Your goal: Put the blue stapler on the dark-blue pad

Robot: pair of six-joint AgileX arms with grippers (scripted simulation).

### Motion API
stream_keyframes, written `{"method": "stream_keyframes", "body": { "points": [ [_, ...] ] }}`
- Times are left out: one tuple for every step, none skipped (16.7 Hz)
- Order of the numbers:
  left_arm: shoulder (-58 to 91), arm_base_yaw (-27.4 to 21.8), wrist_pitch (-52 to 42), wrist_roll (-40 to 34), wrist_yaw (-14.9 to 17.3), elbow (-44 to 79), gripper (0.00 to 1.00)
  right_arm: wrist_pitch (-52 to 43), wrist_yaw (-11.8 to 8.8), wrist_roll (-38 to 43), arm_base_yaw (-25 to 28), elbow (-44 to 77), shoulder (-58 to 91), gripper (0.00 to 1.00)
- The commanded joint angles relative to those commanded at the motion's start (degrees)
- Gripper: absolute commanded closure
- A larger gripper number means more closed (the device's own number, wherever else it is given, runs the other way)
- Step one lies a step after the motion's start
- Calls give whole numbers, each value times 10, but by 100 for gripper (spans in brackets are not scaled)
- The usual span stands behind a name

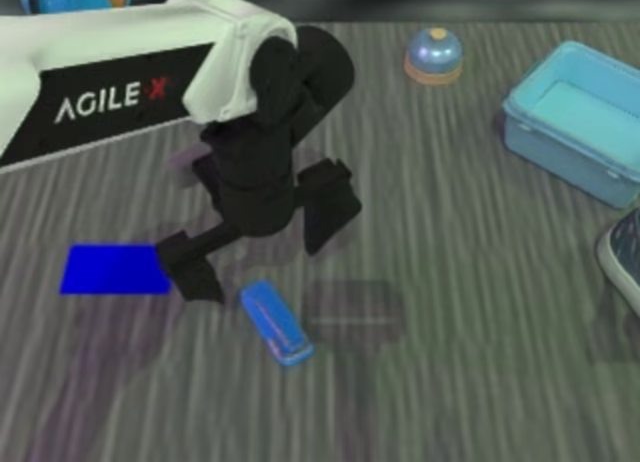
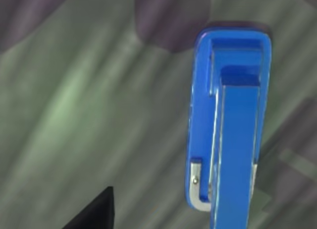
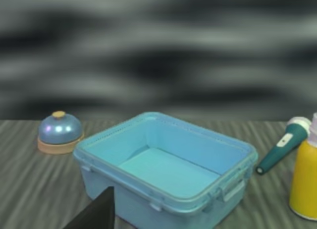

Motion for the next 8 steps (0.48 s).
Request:
{"method": "stream_keyframes", "body": {
  "points": [
    [8,0,27,0,0,-17,0,0,0,0,0,0,0,0],
    [17,0,56,0,0,-35,0,0,0,0,0,0,0,0],
    [25,0,83,0,0,-52,0,0,0,0,0,0,0,0],
    [33,0,106,0,0,-68,0,0,0,0,0,0,0,0],
    [40,0,123,0,0,-80,0,0,0,0,0,0,0,0],
    [44,0,134,0,0,-88,0,0,0,0,0,0,0,0],
    [46,0,139,0,0,-92,0,0,0,0,0,0,0,0],
    [46,0,139,0,0,-92,0,0,0,0,0,0,0,0]
  ]
}}
